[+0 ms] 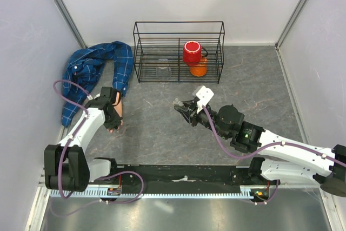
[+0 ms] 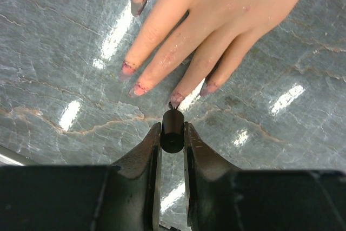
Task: Paint the nails
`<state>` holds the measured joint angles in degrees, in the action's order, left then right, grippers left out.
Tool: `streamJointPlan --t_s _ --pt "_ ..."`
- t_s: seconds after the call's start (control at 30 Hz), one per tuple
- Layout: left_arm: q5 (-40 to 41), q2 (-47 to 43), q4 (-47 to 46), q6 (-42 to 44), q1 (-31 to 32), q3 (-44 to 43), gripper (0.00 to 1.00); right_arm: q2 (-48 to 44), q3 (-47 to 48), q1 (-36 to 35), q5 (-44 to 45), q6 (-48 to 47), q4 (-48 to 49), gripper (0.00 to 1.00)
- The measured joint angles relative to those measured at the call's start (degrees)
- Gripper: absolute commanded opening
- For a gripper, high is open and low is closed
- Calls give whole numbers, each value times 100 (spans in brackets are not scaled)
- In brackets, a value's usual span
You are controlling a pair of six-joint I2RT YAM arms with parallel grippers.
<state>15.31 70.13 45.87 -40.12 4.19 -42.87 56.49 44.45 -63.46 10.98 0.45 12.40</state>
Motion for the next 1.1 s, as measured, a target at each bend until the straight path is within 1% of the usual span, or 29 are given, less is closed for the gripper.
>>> streamJointPlan --t_s 0.3,1.1 --pt "-44 -125 66 -2 0 0 2 7 0 0 -20 24 0 0" --pt "107 234 -142 2 0 -20 2 7 0 0 -20 24 -2 0"
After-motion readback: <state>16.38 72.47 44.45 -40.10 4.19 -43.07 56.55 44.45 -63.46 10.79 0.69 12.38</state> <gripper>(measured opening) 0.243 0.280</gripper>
